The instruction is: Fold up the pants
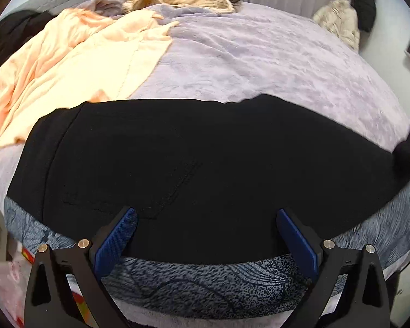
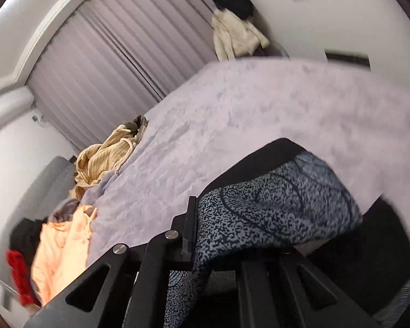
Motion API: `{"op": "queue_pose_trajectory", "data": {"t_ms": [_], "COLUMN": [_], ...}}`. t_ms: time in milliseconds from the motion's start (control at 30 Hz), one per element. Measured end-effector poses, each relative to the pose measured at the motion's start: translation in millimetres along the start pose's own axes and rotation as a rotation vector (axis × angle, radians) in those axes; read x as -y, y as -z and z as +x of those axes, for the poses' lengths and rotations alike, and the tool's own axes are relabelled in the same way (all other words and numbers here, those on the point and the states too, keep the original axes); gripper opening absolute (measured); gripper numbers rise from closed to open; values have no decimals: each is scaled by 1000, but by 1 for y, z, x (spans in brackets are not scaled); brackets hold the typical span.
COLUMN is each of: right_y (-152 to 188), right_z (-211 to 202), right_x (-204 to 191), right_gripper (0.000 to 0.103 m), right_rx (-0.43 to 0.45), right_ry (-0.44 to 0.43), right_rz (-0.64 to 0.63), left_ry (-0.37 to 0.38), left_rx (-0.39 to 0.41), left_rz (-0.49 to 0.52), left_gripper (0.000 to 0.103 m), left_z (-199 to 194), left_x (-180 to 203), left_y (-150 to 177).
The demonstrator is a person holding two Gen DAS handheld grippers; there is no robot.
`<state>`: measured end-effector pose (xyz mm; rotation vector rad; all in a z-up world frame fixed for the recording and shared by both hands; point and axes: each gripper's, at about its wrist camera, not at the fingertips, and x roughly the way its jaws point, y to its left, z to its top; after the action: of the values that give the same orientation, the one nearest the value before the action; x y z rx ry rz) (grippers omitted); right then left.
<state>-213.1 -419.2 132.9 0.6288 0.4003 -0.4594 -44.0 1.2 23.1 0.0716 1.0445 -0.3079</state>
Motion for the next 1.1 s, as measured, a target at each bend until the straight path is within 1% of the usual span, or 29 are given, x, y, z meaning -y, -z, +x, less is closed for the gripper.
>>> {"op": "queue_pose_trajectory", "data": {"t_ms": [67, 133, 200, 233, 267, 333, 367, 433, 500, 567, 600, 633, 767, 833, 900, 933, 967, 1000, 1033, 1067, 1100], "right_y": [-2, -1, 1, 4, 8, 18, 24, 37, 49, 59, 62, 63, 60, 66, 74, 79, 83, 85, 86, 85, 83], "right_z": [-45, -80, -104, -112, -115, -111, -109, -105, -111, -91, -83, -83, -69, -59, -46, -39, -33, -29, -31, -31, -31], "right_x": [-29, -49, -67, -74, -82, -95, -99, -104, -100, -98, -89, -73, -25, -9, 7, 16, 26, 34, 44, 53, 62], "right_gripper": [7, 7, 7, 7, 7, 7, 7, 7, 7, 7, 7, 7, 7, 7, 8, 11, 19, 24, 43, 58, 64], "right_rx": [91, 162, 212, 232, 247, 249, 244, 248, 258, 216, 182, 144, 24, -20, -69, -99, -124, -140, -147, -158, -165], "right_ry": [12, 22, 68, 99, 139, 224, 264, 335, 392, 469, 498, 511, 509, 531, 544, 557, 586, 614, 625, 638, 643], "right_rz": [-126, -212, -305, -354, -404, -499, -535, -596, -661, -703, -702, -678, -522, -507, -490, -479, -474, -465, -447, -420, -393], "left_ry": [39, 39, 32, 36, 30, 7, 15, 32, 20, 16, 17, 19, 12, 6, 9, 6, 4, 8, 14, 18, 24], "left_rx": [-9, -19, -22, -16, -5, 8, 3, -29, -38, -41, -43, -46, -52, -45, -31, -23, -17, -15, -17, -19, -18], "left_rz": [-61, -72, -26, 16, 68, 153, 183, 209, 223, 241, 242, 242, 233, 241, 271, 286, 301, 309, 309, 303, 302], "left_gripper": [102, 102, 102, 102, 102, 102, 102, 102, 102, 102, 102, 102, 102, 102, 102, 102, 102, 102, 102, 102, 102], "left_z": [-4, -4, -2, -1, 0, 0, 2, 8, 14, 15, 14, 13, 12, 11, 10, 9, 9, 9, 10, 11, 10], "left_x": [-9, -5, 13, 27, 43, 69, 79, 88, 90, 90, 90, 90, 93, 99, 113, 120, 127, 132, 137, 140, 142], "left_y": [-3, -7, -10, -10, -9, -6, -4, 2, 8, 12, 12, 12, 13, 17, 21, 23, 24, 25, 26, 27, 27]}}
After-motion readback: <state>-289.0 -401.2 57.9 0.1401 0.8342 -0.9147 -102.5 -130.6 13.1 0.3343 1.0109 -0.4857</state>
